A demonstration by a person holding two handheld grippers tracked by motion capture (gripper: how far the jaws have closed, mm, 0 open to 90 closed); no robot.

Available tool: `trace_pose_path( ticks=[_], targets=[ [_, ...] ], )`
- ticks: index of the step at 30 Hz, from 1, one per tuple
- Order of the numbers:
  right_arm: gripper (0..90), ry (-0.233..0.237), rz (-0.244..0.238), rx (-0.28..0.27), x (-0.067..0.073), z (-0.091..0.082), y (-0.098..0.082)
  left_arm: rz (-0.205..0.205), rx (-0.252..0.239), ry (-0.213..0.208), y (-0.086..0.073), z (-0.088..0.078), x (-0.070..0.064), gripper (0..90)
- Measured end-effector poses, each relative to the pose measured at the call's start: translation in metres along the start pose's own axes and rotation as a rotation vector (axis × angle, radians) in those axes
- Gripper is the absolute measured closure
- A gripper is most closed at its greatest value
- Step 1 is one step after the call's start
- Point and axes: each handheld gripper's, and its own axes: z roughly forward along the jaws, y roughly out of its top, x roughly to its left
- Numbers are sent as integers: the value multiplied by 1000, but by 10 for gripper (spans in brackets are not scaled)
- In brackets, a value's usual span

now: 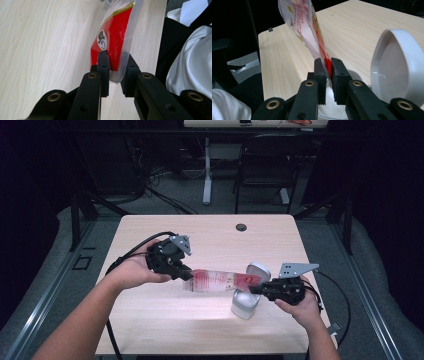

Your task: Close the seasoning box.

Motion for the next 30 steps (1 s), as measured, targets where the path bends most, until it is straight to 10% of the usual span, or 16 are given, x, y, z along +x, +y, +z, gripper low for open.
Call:
trace_pose_path(
  ticks=[30],
  targets=[
    [899, -57, -54, 19, 20, 10, 14, -65, -58, -1, -46, 21, 5, 775]
  ],
)
